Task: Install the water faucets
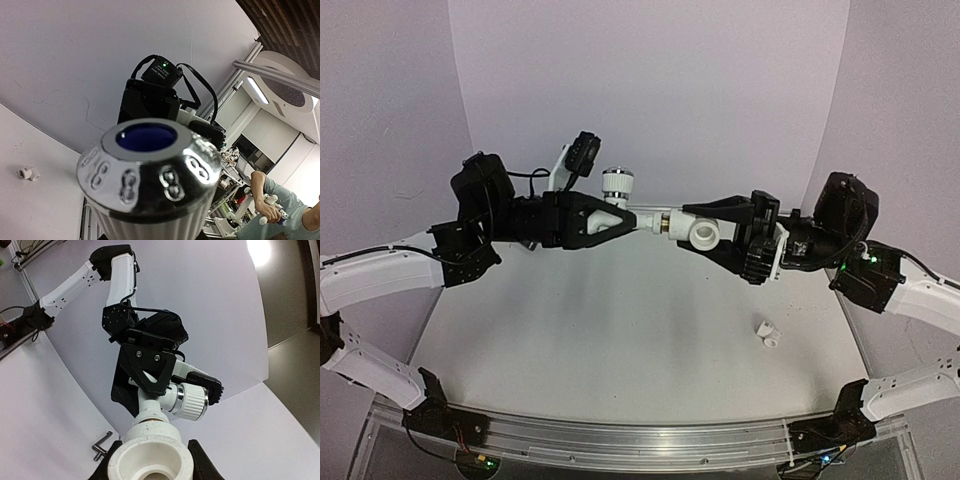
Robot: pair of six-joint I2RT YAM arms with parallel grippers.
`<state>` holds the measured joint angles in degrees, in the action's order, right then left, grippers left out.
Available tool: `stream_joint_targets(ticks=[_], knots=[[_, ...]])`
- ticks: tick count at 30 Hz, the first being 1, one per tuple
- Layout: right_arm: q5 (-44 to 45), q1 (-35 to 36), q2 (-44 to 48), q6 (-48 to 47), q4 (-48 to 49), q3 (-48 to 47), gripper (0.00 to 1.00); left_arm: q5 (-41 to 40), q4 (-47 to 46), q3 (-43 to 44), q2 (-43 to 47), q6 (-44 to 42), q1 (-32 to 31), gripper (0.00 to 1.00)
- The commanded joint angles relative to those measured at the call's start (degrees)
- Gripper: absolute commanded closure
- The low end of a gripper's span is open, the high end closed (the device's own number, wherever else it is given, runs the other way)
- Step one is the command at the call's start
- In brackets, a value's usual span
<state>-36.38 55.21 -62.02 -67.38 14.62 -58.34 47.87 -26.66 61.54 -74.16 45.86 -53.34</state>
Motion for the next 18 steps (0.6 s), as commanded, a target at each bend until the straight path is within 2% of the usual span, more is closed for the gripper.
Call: stream_joint_targets(ticks=[1,9,18], knots=[[-0.36,1.21,-0.06,13.27,2.08,-4.92,1.0,0.57,4.93,2.4,0.5,-7.01,-1.15,1.0],[1.28,1.22,-1.75,35.0,-0.67,-8.27,1.0,-1.63,7.49,1.43,4.21,-20.03,-1.15,1.0],[-0.84,1.2,-4.64,60.49,-5.95,-12.08,1.0,-3.72,14.03,0.56,6.72,-39.61,-1.15,1.0]])
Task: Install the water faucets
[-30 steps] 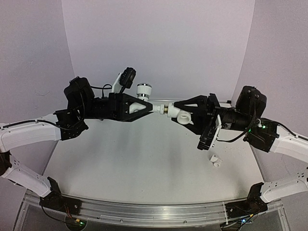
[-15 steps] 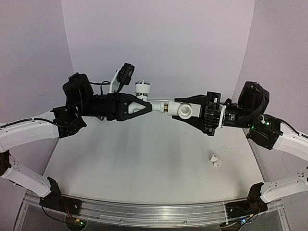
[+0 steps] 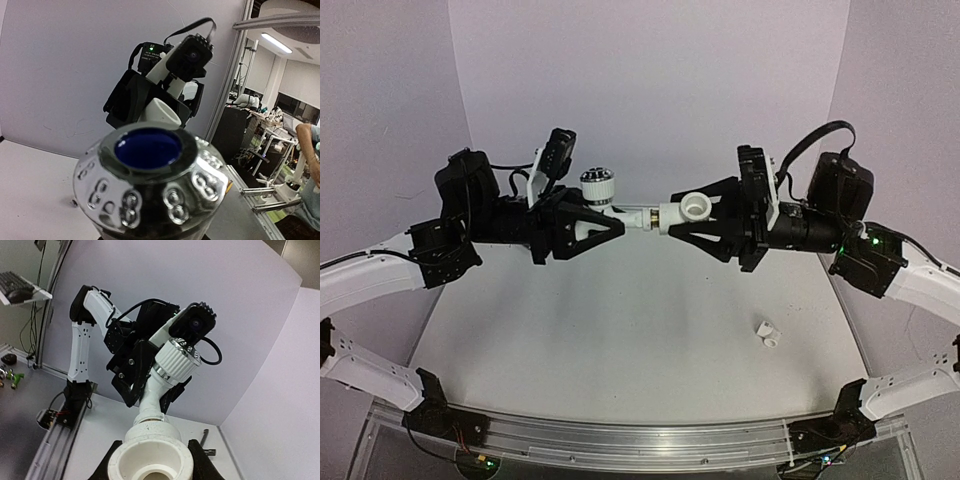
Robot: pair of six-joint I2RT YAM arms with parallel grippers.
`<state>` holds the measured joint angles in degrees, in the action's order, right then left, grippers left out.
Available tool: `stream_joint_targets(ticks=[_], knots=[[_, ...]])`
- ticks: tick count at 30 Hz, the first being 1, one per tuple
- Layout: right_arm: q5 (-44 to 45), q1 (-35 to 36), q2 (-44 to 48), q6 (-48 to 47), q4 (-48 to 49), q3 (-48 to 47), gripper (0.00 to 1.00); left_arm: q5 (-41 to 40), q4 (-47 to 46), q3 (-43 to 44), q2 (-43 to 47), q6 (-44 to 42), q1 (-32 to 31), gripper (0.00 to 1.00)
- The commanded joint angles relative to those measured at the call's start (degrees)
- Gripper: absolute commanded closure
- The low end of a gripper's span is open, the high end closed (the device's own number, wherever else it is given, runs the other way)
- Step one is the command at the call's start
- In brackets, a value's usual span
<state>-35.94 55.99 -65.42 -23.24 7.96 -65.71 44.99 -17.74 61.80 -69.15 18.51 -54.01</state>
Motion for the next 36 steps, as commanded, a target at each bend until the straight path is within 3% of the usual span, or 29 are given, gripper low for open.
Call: stream_joint_targets(ticks=[1,5,11,17,22,23,26,31,33,36], knots=[[-1.86,0.42,-1.75,19.06,-0.14,-5.32,1.0,-0.97,6.39,0.39,1.83,-14.24,-0.5,1.0],[-2.9,0.36,-4.11,29.29,-2.46,-7.54,1.0,-2.58,10.66,0.85,1.91,-22.22,-0.57,1.0],[-2.29,0.36,-6.48,42.9,-6.58,-8.97,1.0,-7.49,12.13,-0.77,3.7,-27.68,-0.81,1.0],[-7.4,-0.99,-9.78,54.4,-9.55,-10.25,1.0,-13.61,14.05,-2.33,8.12,-32.65,-1.01,1.0],[-9.05,-2.78,-11.33,58.74,-9.58,-11.37,1.0,-16.26,14.8,-2.17,8.05,-30.11,-1.01,1.0],[-8.94,-2.89,-11.43,58.39,-9.65,-11.89,0.96,-16.62,14.41,-2.08,7.72,-28.39,-1.01,1.0],[-9.15,-3.69,-11.74,55.6,-10.31,-13.49,0.7,-19.11,13.34,-1.3,6.61,-20.12,-0.9,1.0],[-7.25,-8.35,-12.2,50.01,-12.96,-17.38,0.13,-21.05,9.44,-2.0,7.48,-8.84,-0.55,1.0],[-6.36,-10.99,-12.17,46.44,-14.71,-19.46,0.05,-21.27,7.81,-2.55,7.91,-3.94,-0.28,1.0],[-2.38,-13.4,-11.12,38.94,-16.77,-21.05,0.02,-21.68,4.72,-3.82,7.76,2.95,0.09,1.0]])
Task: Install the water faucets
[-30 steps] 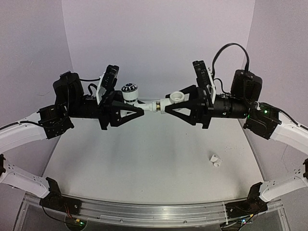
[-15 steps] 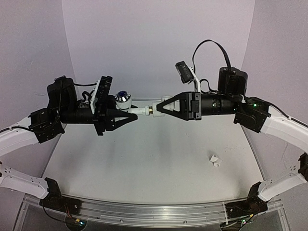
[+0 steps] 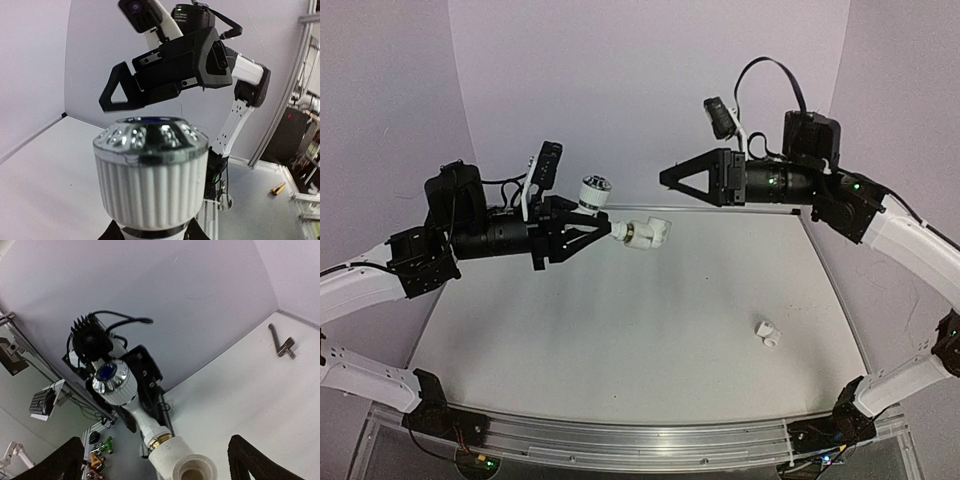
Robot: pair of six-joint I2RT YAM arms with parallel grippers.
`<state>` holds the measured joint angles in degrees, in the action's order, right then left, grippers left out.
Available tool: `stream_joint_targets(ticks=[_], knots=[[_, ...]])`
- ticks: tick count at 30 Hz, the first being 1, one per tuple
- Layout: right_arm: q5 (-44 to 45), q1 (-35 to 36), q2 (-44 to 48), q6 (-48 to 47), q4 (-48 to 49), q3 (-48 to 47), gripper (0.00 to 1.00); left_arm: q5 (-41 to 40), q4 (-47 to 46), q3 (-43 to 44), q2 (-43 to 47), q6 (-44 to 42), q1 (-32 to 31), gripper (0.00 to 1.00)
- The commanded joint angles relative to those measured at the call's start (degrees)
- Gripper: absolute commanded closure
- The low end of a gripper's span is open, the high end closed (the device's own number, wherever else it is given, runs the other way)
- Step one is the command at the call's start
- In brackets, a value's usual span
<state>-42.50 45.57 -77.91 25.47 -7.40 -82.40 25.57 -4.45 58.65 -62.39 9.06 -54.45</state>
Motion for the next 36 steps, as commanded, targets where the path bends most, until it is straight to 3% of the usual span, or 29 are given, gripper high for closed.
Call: stream_joint_targets(ticks=[1,5,11,15,22,30,36], knots=[[5.9,-3.22,1.98,-14.0,-1.79,-4.43,0.02,-2.92,-10.05,-1.4,0.73,15.09,0.67,1.0],[15.58,-3.35,4.97,-33.13,-2.63,-3.56,0.02,-2.25,-19.34,-5.13,-0.94,28.25,2.27,1.0],[13.62,-3.3,11.53,-59.35,-3.14,2.31,0.02,0.22,-35.46,-9.32,-3.2,43.75,4.51,1.0],[13.21,0.26,14.87,-72.22,-4.87,6.75,0.02,0.5,-39.27,-9.4,-4.68,47.58,4.51,1.0],[31.34,13.54,17.2,-96.85,2.4,16.28,0.05,-1.2,-44.84,-10.61,-7.13,54.24,4.5,1.0],[35.99,16.05,15.8,-114.91,18.63,23.51,0.08,1.92,-45.33,-9.36,-9.02,56.74,4.44,1.0],[37.07,16.28,13.21,-123.59,24.63,25.08,0.14,3.35,-46.39,-9.14,-9.94,58.28,4.44,1.0]])
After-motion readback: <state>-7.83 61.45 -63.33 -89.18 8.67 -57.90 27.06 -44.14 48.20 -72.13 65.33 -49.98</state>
